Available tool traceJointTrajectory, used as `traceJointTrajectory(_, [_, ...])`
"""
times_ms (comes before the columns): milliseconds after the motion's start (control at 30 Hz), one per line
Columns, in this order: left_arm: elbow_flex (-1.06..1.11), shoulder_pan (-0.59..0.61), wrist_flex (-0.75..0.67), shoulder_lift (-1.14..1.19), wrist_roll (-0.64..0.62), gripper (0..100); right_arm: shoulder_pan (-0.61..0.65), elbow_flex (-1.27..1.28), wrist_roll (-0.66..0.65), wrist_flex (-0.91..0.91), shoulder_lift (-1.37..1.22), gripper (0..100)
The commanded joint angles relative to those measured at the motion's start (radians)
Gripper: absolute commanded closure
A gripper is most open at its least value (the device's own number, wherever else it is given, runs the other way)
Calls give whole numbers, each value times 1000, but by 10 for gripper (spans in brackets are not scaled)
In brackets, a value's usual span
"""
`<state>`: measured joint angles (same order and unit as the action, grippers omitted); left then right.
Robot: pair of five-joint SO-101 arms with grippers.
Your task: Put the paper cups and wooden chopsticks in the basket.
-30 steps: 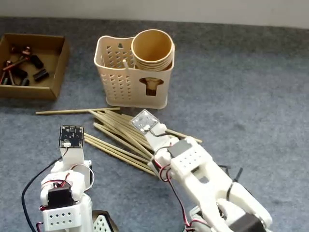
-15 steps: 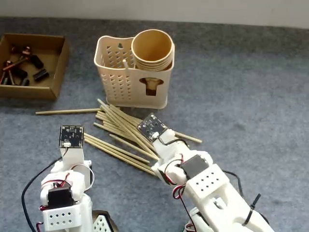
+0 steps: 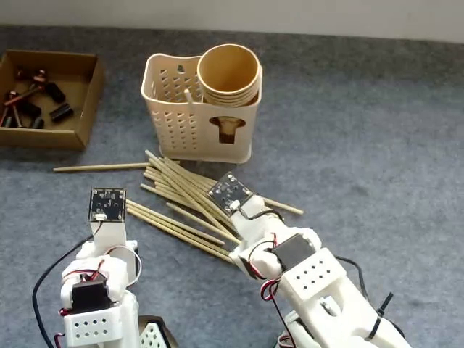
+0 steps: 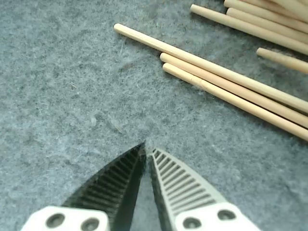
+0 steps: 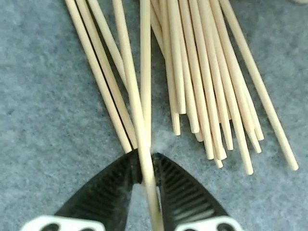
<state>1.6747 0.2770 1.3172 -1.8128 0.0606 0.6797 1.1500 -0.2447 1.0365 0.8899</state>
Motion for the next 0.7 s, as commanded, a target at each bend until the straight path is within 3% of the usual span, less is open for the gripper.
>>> traceJointTrajectory(0, [21, -15, 3, -4, 8, 995, -8, -5, 5, 5, 19, 993])
traceJointTrajectory(300, [21, -15, 3, -4, 8, 995, -8, -12, 5, 116, 21, 993])
traceJointTrajectory(667, [21, -15, 3, -4, 8, 995, -28, -4, -68, 120, 13, 993])
